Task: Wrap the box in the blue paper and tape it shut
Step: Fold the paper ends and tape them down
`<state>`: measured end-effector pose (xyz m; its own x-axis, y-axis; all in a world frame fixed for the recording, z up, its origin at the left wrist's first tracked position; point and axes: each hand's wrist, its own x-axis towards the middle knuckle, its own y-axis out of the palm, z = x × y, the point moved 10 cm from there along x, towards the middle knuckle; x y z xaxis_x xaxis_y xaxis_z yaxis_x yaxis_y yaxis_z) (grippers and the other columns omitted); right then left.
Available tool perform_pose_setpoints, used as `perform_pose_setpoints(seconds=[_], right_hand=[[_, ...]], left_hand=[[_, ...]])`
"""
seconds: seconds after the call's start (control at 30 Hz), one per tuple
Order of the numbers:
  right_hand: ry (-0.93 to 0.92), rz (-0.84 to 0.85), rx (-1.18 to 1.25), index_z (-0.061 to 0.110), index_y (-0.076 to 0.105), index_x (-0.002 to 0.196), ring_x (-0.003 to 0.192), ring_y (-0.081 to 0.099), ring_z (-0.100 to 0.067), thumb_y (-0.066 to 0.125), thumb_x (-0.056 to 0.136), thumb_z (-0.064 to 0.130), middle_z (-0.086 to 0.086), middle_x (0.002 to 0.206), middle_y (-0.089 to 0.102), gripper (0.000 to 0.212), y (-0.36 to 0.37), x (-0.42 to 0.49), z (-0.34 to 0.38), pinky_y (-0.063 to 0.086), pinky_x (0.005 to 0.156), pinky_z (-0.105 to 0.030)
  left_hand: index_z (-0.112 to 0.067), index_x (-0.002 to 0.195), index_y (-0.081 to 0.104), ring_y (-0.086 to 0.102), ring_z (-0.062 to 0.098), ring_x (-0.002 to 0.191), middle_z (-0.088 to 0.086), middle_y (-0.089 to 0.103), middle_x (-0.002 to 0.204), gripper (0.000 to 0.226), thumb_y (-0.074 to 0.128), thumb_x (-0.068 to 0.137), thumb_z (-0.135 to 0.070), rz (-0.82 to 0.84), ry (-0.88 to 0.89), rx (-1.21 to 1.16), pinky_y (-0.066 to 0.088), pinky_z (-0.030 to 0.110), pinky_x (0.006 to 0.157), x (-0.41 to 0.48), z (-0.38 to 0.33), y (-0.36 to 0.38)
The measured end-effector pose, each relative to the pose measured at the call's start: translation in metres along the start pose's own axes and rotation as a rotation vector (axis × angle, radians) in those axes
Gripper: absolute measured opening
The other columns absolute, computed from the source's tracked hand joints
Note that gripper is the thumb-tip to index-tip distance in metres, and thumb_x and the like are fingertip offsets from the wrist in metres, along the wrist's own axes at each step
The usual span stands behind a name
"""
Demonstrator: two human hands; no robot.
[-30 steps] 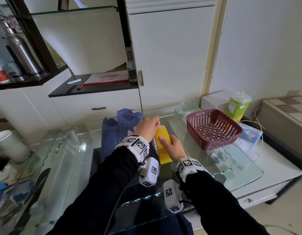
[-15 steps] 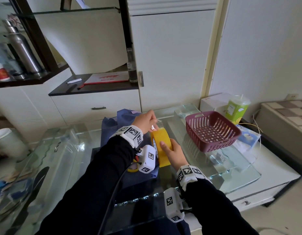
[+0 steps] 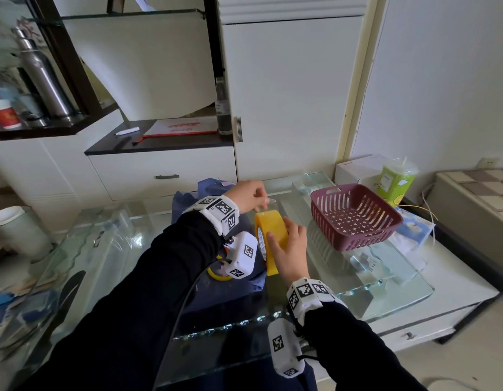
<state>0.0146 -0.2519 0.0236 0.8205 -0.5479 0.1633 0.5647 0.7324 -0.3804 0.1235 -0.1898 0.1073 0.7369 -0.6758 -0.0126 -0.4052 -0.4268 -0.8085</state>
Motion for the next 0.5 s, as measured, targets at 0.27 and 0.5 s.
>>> perform_pose_setpoints(seconds=[0.27,0.5], right_hand=[[-0.298,-0.170,-0.301,0.008,0.058,0.121,0.115,0.045,-0.034,0.056,0.085,0.015,-0.014,0.128,0.048,0.037,-0.009,-0.001,0.045,0.033,0.094,-0.040],[-0.359,0.065,-0.460,0.003,0.062,0.077,0.071,0.056,-0.033,0.022,0.072,0.023,-0.014,0.077,0.061,0.045,0.027,-0.004,0.047,0.031,0.060,-0.031]], left_hand=[[-0.017,0.072,0.063,0.057,0.004,0.054,-0.002,0.064,0.068,0.012,0.070,0.081,-0.013,-0.043,0.027,0.114,0.051,0.026,0.076,0.020,-0.010,-0.011],[-0.022,0.064,0.061,0.053,-0.008,0.038,-0.006,0.062,0.059,0.020,0.071,0.080,-0.014,0.008,0.008,0.130,0.048,0.020,0.062,0.033,-0.015,-0.008]])
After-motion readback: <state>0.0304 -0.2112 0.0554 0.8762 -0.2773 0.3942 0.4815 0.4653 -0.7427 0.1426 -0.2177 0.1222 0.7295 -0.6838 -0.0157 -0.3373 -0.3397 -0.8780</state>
